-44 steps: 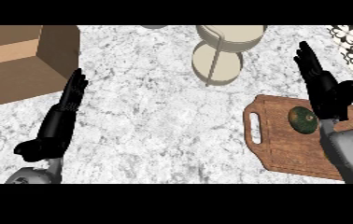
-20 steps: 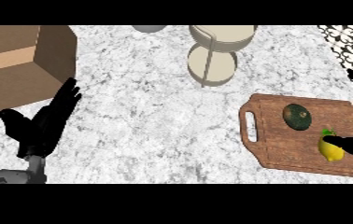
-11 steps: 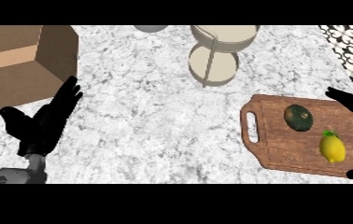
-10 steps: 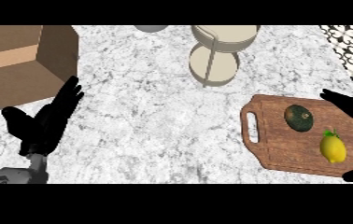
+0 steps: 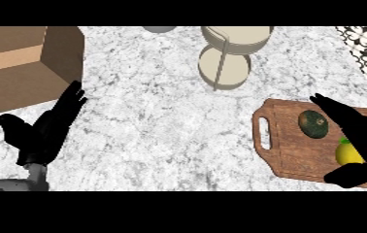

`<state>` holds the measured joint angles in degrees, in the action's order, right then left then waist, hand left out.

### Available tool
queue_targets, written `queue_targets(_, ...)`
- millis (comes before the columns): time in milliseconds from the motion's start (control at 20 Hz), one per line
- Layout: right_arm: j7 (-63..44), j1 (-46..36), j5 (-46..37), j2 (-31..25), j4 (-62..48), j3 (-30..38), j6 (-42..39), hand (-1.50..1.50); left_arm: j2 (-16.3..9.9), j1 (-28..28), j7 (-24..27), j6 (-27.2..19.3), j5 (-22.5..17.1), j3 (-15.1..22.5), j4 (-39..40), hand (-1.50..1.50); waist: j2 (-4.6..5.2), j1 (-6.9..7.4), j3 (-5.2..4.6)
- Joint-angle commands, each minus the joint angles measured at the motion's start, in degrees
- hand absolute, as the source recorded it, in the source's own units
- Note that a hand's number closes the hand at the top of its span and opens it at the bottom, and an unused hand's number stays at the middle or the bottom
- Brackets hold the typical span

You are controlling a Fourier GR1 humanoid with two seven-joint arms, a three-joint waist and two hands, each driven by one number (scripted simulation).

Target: Pick the squash from the cutting board and place it in the tiered basket

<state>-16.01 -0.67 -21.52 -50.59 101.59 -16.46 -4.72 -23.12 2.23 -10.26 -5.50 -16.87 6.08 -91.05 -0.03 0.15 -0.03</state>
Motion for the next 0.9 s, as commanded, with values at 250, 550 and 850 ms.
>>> queue_targets(250, 2.5, -4.0, -10.4, 9.7, -13.2, 0.9, 0.0, -1.50, 4.6, 3.8, -0.3, -0.4, 4.3, -0.8, 3.6, 0.00, 0.07, -0.14, 0.03)
queue_targets(550, 11.3, -3.7, -17.7, 14.4, -24.3, 3.1, 7.9, -1.50, 4.4, 0.0, -1.4, 2.4, 3.7, -3.0, -0.8, 0.00, 0.01, 0.02, 0.05)
queue_targets(850, 13.8, -7.9, -22.8, 18.3, -30.3, 6.7, 8.6, -1.50, 5.7, -1.0, -2.9, 4.6, 4.6, -4.7, -2.8, 0.00, 0.02, 0.09, 0.04)
